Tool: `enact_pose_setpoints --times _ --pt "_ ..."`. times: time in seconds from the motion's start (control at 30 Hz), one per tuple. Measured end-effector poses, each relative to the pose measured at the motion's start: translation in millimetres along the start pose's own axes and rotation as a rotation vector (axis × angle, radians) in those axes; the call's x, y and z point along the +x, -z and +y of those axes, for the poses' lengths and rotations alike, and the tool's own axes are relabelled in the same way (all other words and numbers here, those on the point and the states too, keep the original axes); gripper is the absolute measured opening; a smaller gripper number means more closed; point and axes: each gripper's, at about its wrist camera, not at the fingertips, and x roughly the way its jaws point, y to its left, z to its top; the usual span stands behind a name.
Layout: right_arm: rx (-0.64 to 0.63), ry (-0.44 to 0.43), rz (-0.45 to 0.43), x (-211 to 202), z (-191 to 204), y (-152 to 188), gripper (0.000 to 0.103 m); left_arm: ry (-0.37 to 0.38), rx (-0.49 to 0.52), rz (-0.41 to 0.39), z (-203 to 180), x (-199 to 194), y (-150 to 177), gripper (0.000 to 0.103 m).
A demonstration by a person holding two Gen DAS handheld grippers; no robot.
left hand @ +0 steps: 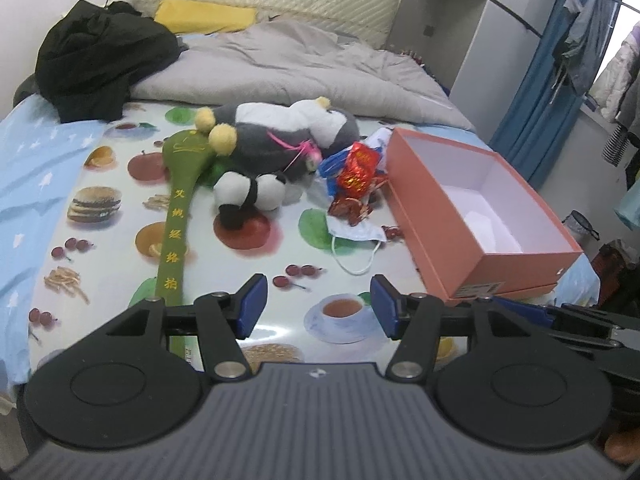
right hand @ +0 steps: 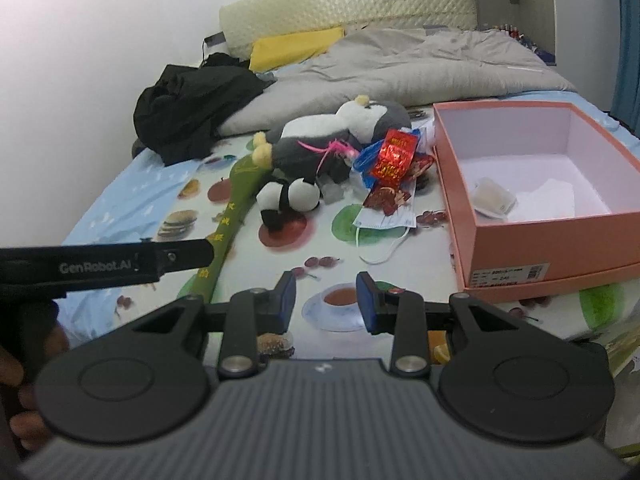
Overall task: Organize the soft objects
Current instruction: 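Withdraw both tools from the box back toward the plush pile, then grasp the small panda plush with the left tool while the right tool grasps a red snack packet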
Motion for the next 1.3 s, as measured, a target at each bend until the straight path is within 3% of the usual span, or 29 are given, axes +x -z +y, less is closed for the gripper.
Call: enact_pose_setpoints --times 0.47,0.6,0.77,1.13,1.3 --pt "-0.013 0.006 0.051 61 -5 -15 0.037 -0.058 -0.036 0.043 26 65 -23 0.065" --pt "-0.013 0.017 0.068 89 -12 -21 0.051 -0.081 -0.036 0.063 35 96 -33 0.067" --pt "-0.003 0.031 0.072 127 -26 -31 0.052 -0.109 -0.059 0.077 50 140 -48 0.067" --pt "-0.027 0.095 0.033 212 -46 -56 0.052 -0.165 -0.042 0.05 80 217 -74 0.072" --pt "-0.037 0.173 0.02 242 -55 -65 0.052 -0.156 -0.086 0.009 92 239 -81 0.072"
